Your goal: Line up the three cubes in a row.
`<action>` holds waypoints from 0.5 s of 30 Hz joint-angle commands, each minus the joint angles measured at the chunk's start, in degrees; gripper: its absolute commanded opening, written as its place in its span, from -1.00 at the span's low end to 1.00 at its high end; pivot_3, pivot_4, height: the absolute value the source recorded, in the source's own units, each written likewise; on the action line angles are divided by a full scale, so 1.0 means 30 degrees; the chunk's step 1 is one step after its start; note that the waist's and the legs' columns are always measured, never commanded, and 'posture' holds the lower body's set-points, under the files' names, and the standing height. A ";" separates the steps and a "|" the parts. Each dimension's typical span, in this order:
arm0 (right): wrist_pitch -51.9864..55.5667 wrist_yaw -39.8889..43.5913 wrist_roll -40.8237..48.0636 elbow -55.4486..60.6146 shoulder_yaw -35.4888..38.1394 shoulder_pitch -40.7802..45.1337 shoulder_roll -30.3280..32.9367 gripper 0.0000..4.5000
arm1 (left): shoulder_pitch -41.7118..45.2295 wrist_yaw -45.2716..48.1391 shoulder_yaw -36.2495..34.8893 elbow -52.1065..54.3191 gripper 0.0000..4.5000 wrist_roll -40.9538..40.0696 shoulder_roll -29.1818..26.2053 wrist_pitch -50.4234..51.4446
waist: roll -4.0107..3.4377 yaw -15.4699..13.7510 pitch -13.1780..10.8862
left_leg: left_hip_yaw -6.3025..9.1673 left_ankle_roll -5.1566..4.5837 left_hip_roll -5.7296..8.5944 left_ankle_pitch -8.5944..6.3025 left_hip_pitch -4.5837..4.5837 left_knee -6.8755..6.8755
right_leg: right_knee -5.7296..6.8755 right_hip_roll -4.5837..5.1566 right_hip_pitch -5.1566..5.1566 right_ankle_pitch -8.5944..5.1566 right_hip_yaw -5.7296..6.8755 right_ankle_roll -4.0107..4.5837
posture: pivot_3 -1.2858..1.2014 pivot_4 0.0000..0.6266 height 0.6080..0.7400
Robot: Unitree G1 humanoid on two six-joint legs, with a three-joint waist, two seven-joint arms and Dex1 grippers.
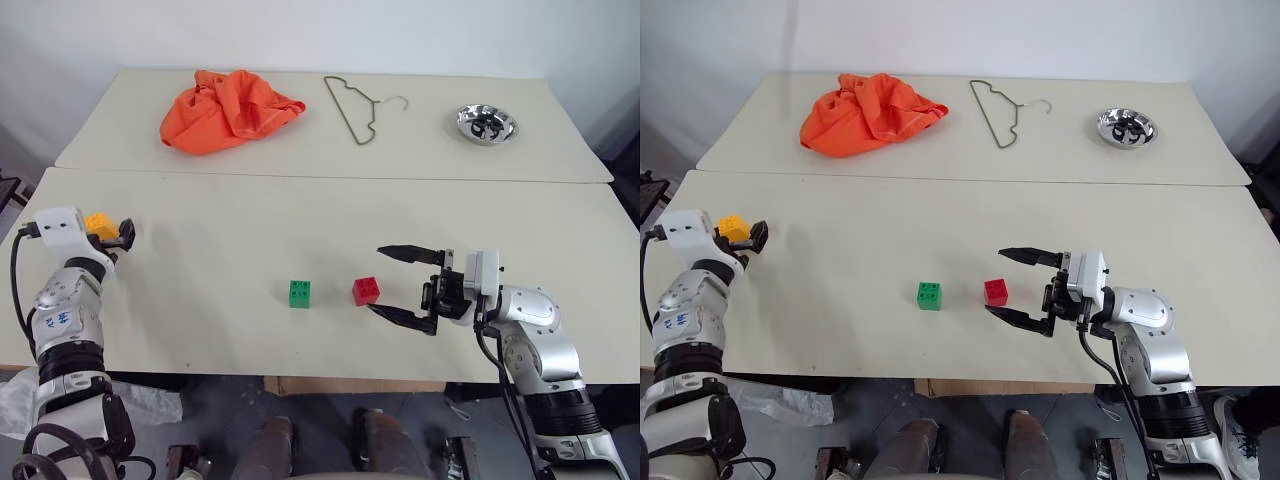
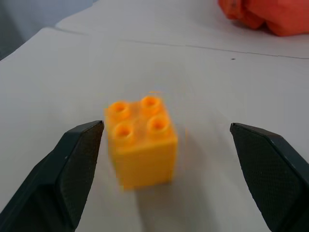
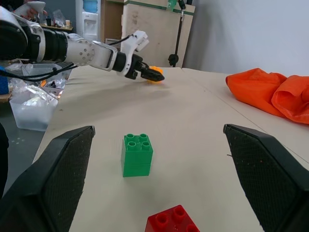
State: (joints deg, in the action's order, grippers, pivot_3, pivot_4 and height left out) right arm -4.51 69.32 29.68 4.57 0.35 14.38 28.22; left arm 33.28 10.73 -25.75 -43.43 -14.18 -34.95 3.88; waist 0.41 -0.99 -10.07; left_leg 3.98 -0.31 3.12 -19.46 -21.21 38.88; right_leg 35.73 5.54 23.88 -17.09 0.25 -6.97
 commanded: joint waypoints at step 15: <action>-0.0435 -0.0801 -0.0079 0.1332 0.0173 -0.0754 0.0004 1.00 | -0.1424 0.2015 -0.0297 0.1628 -0.33 -0.0944 -0.0216 -0.2827 | 0.0001 0.0183 -0.0001 | 0.0000 -0.0002 -0.0005 -0.0001 -0.0008 0.0000 | 0.0018 0.0010 0.0007 0.0000 -0.0003 -0.0001 | 0.03 -0.52 1.00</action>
State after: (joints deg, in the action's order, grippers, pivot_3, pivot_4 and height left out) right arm -4.89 67.22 29.19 6.53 0.32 12.36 28.23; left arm 29.90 13.90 -25.93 -42.92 -15.60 -34.90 -2.83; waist 0.41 -0.44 -10.08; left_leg 3.98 -0.32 3.10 -19.46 -21.24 38.87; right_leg 35.77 5.58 23.90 -17.08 0.24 -6.97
